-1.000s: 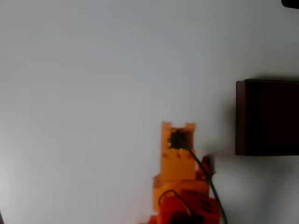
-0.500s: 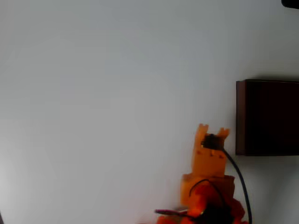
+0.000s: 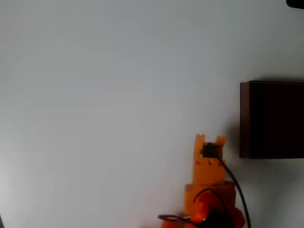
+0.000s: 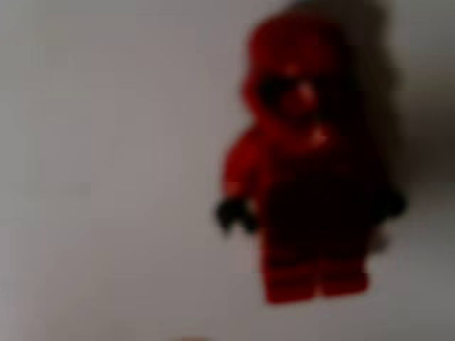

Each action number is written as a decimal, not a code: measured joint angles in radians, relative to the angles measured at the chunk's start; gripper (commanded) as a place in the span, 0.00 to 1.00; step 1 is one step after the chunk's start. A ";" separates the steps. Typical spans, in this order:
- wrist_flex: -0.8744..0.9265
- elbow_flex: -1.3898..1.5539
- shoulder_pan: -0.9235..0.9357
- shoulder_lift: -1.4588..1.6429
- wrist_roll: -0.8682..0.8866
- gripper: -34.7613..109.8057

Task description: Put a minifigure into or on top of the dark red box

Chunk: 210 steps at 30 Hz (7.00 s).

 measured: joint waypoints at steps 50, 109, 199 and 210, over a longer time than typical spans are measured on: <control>-0.143 0.034 0.026 -0.219 -0.040 0.37; 0.454 -1.640 0.153 -1.256 -0.278 0.29; 0.107 0.399 -1.399 0.923 -0.888 0.30; 0.110 0.391 -1.502 0.922 -0.950 0.25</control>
